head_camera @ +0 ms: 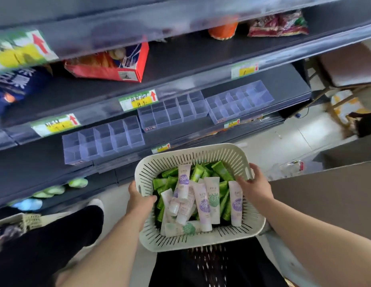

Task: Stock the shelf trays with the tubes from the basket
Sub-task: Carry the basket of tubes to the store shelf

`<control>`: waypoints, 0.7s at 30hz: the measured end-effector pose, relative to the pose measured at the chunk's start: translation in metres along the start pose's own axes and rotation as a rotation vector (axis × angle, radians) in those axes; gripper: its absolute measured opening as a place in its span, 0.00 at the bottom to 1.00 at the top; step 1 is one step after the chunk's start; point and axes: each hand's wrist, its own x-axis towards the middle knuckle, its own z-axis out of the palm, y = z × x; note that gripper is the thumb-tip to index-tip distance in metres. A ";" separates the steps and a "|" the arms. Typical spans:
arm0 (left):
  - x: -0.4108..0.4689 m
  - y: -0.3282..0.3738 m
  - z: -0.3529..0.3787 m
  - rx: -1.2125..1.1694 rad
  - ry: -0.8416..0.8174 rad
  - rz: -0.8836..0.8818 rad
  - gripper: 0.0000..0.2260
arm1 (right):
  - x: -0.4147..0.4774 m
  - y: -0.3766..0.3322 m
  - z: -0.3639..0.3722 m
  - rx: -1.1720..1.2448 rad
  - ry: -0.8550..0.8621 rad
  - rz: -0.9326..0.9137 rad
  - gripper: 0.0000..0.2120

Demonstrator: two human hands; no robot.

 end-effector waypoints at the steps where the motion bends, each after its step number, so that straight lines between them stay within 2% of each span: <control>1: 0.007 -0.002 -0.002 -0.004 0.012 -0.004 0.36 | 0.006 -0.002 0.007 0.008 -0.011 -0.004 0.29; 12: 0.078 -0.025 0.040 -0.038 0.202 -0.083 0.33 | 0.102 0.017 0.067 -0.026 -0.183 -0.036 0.28; 21: 0.144 -0.057 0.109 -0.124 0.222 -0.129 0.32 | 0.189 0.055 0.120 -0.027 -0.198 -0.058 0.29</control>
